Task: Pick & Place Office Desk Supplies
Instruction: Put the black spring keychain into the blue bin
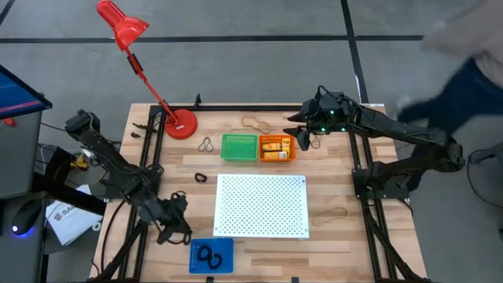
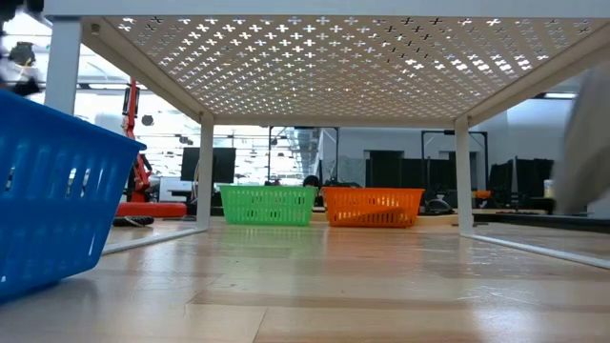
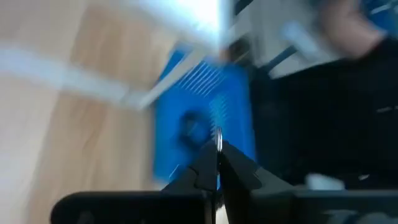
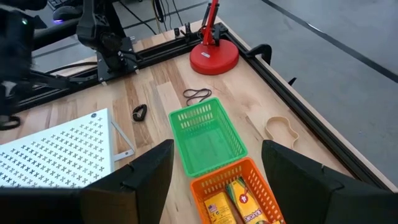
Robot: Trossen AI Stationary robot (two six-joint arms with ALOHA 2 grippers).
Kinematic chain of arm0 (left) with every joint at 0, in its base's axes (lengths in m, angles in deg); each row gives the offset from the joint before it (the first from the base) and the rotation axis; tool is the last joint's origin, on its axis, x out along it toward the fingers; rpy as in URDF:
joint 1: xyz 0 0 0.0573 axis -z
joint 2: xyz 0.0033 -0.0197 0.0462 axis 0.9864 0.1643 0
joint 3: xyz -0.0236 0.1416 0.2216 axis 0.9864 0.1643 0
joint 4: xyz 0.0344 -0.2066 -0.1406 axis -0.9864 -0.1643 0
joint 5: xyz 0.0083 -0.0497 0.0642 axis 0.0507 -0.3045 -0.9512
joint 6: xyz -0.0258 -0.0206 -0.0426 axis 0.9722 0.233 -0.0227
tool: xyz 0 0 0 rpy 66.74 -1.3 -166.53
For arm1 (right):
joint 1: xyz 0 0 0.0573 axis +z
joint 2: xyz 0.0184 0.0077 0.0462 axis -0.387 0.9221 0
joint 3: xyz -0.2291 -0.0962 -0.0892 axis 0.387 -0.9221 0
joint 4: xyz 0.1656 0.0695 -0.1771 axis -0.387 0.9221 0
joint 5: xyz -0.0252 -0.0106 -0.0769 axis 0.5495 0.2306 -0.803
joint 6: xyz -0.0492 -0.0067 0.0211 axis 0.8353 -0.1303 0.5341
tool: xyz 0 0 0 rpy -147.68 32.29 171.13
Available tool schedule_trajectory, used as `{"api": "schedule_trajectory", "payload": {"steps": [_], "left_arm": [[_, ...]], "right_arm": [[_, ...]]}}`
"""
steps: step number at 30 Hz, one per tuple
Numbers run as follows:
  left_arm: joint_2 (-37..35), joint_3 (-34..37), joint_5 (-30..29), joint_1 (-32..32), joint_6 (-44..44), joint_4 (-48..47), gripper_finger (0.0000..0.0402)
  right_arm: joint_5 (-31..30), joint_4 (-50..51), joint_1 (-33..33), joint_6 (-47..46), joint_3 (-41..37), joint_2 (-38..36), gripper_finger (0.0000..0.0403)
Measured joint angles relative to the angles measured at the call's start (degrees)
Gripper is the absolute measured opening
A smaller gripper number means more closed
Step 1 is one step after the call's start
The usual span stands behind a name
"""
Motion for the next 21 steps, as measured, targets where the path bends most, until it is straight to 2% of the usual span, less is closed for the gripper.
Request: {"api": "schedule_trajectory", "payload": {"steps": [4,10,15,18,21], "left_arm": [[3.2,-0.1,-0.3,-1.0,-6.0,10.0,0.0],[15.3,-0.1,-0.1,-2.1,-8.2,21.3,0.0],[23.5,-0.1,0.6,-2.4,-7.6,26.7,0.0],[25.6,-0.1,1.0,-2.4,-4.6,28.6,0.0004],[26.0,-0.2,1.9,-2.3,-3.3,31.0,0.0029]], "right_arm": [[0.0,0.0,0.0,-0.2,0.0,0.0,0.024],[0.0,0.0,0.0,-0.4,0.0,0.0,0.024],[0.0,-0.1,0.0,-0.9,0.0,0.0,0.024],[0.0,0.0,0.0,-0.9,0.0,0.0,0.024],[0.0,0.0,0.0,-0.9,0.0,0.0,0.024]]}}
